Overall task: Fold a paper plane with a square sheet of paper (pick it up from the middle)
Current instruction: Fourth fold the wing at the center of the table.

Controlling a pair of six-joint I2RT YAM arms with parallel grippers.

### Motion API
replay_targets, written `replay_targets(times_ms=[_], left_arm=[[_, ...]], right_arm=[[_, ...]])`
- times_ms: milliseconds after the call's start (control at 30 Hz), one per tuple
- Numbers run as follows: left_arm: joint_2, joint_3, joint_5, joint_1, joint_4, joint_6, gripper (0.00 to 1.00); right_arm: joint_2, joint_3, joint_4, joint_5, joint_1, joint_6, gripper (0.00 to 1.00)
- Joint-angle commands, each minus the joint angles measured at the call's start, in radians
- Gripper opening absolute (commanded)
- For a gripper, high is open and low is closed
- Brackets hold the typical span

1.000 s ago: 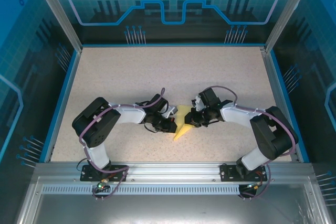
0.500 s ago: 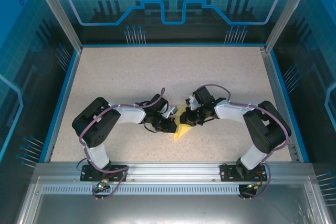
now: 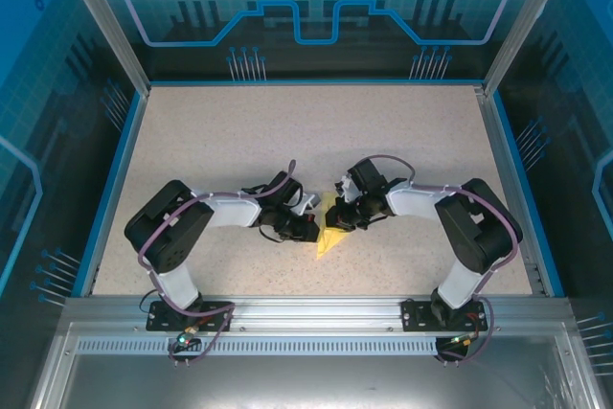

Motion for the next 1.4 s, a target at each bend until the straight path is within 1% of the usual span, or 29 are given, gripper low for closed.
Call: replay_targets(times_ms=[0, 533, 933, 1300, 1367], left_arm=[[-0.028, -0.016, 0.036, 0.010, 0.022, -0.018, 0.00], [-0.041, -0.032, 0.031, 0.013, 0.024, -0.027, 0.00], [-0.097, -0.044, 0.010, 0.013, 0.006, -0.051, 0.00], [-0.077, -0.048, 0.005, -0.021, 0.046, -0.086, 0.00], [-0.072, -0.050, 0.004, -0.023, 0.046, -0.085, 0.00]], right_arm=[[0.025, 0.027, 0.008, -0.023, 0.018, -0.016, 0.10], [0.070, 0.057, 0.019, -0.031, 0.018, -0.017, 0.10], [0.102, 0.058, 0.022, -0.033, 0.021, -0.019, 0.10], [0.117, 0.059, 0.026, -0.034, 0.021, -0.016, 0.10], [0.117, 0.088, 0.026, -0.036, 0.021, -0.016, 0.10]])
